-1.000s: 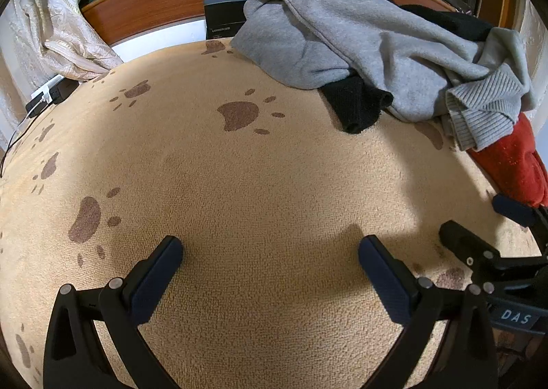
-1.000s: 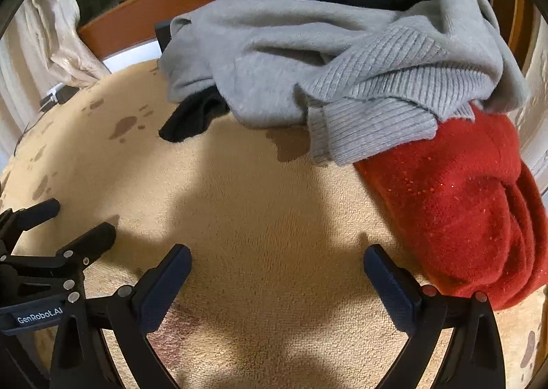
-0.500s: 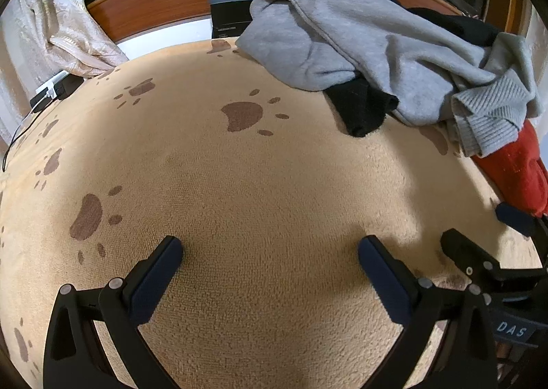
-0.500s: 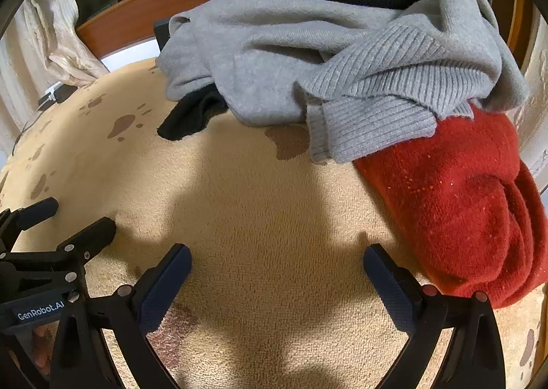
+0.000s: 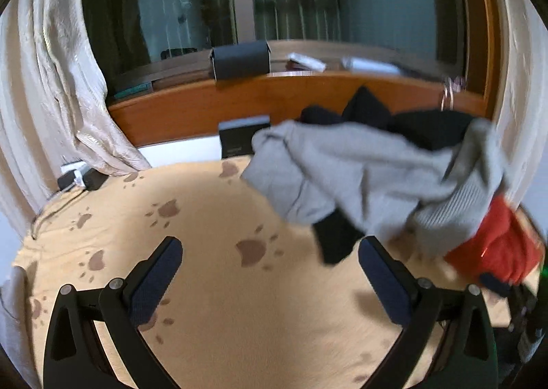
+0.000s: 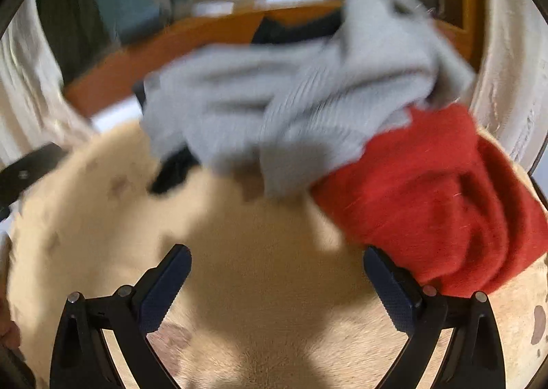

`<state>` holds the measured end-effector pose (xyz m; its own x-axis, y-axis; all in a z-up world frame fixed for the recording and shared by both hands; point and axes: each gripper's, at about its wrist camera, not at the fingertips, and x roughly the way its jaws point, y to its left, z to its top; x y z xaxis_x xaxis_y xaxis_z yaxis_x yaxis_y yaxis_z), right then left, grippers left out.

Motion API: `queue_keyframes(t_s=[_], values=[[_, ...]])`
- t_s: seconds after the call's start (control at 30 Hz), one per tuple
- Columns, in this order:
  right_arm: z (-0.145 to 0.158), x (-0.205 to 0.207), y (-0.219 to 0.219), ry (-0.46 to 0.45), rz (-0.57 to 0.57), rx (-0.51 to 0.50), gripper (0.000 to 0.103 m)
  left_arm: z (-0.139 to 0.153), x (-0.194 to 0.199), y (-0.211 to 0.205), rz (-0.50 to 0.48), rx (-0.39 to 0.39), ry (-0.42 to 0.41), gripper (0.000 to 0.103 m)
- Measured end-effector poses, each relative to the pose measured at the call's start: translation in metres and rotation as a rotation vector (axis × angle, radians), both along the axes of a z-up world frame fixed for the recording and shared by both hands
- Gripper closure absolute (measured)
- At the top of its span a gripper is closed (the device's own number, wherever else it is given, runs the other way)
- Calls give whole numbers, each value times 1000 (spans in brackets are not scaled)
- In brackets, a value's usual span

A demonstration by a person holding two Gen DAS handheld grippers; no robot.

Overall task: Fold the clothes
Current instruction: 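Grasp the black garment from the pile with the right gripper and lift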

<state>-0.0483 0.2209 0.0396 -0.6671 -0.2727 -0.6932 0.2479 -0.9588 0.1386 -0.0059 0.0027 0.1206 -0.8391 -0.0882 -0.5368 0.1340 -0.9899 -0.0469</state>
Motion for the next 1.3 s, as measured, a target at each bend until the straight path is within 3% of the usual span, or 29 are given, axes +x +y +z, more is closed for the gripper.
queue_keyframes(t_s=[0.07, 0.23, 0.33, 0.5, 0.67, 0.8, 0.87, 1.07, 1.3], values=[[14, 11, 6, 83, -29, -23, 1, 8, -4, 1, 9, 22, -8, 0], [51, 32, -5, 367, -124, 55, 1, 13, -8, 0, 19, 60, -17, 0], [60, 44, 26, 408, -127, 36, 1, 9, -14, -3, 21, 40, -47, 0], [67, 41, 56, 366, -174, -98, 1, 10, -13, -26, 89, 41, -34, 0], [106, 19, 67, 394, -91, -126, 1, 5, -16, -41, 127, 69, -54, 0], [136, -26, 65, 387, -32, -119, 1, 3, -16, -40, 92, 99, -58, 0], [144, -64, 68, 327, -43, -131, 1, 3, -17, -37, 60, 107, -58, 0], [123, -168, 81, 123, -146, -135, 1, 3, -19, -30, -4, 120, -57, 0], [98, -222, 89, 8, -209, -130, 1, -12, -31, -32, -2, 158, -116, 0]])
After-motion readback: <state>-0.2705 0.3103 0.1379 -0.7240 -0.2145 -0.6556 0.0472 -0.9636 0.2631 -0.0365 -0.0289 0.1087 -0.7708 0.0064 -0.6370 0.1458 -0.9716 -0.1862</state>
